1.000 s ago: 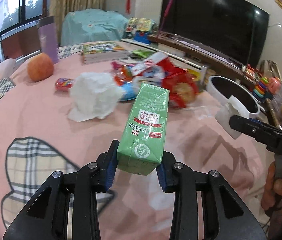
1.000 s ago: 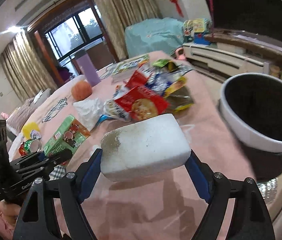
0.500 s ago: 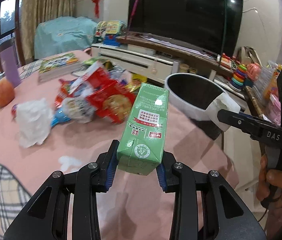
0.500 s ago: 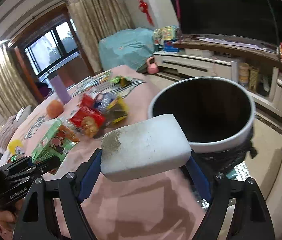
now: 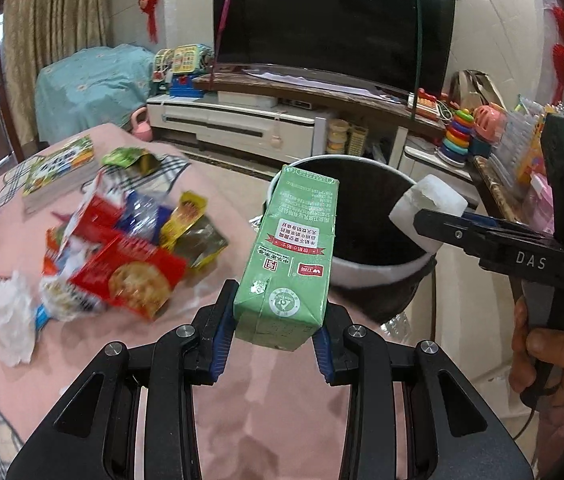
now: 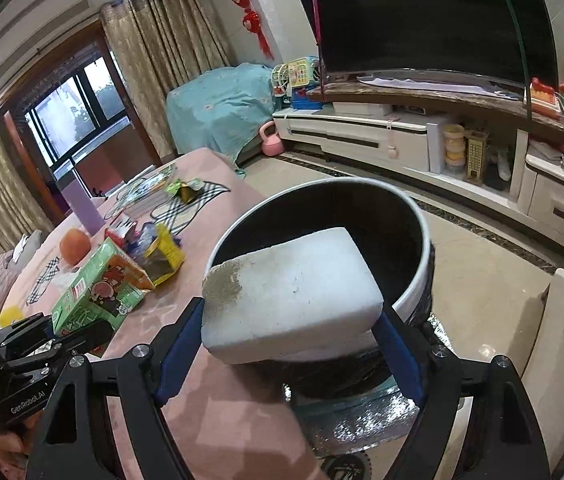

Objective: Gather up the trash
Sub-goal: 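Carry the green carton and white foam block over the bin and release both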

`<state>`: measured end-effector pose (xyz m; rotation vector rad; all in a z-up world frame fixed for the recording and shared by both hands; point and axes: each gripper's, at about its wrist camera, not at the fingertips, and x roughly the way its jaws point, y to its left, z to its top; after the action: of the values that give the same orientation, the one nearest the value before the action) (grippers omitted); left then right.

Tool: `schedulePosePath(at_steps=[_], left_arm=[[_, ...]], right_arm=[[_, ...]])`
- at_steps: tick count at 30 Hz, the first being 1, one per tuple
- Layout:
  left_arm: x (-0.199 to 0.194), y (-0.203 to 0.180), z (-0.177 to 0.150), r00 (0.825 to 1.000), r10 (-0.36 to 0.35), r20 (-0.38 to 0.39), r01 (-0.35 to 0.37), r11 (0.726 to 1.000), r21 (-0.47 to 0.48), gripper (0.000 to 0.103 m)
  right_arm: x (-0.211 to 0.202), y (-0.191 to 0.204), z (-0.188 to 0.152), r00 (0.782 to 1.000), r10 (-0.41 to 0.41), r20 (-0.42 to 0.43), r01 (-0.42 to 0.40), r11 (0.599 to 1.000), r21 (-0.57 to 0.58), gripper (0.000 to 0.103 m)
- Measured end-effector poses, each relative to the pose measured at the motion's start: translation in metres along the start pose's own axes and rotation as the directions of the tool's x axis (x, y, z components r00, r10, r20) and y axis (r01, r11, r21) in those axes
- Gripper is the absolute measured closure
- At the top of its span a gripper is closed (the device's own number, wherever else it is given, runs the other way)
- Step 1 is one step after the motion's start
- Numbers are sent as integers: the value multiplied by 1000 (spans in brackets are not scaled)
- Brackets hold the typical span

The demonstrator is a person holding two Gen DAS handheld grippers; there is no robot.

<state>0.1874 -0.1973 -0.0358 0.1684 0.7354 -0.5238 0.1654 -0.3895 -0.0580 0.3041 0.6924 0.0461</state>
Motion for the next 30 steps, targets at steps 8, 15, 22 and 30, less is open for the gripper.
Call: schedulePosePath(at_steps=[8, 15, 22, 30], left_arm=[[28, -11, 26, 999, -15, -35, 15, 1000, 7, 70], [51, -20, 43, 998, -18, -66, 19, 1000, 24, 70], [66, -24, 50, 996, -20, -92, 24, 999, 32, 70], [76, -21, 51, 994, -5, -114, 7, 1000, 13, 49]], right_arm=[[10, -14, 19, 1000, -9, -15, 9, 1000, -13, 18], [19, -22, 26, 999, -9, -43, 8, 1000, -23, 18], [27, -27, 31, 998, -8, -66, 5, 999, -44, 18], [32, -34, 32, 996, 7, -87, -10, 999, -37, 9]])
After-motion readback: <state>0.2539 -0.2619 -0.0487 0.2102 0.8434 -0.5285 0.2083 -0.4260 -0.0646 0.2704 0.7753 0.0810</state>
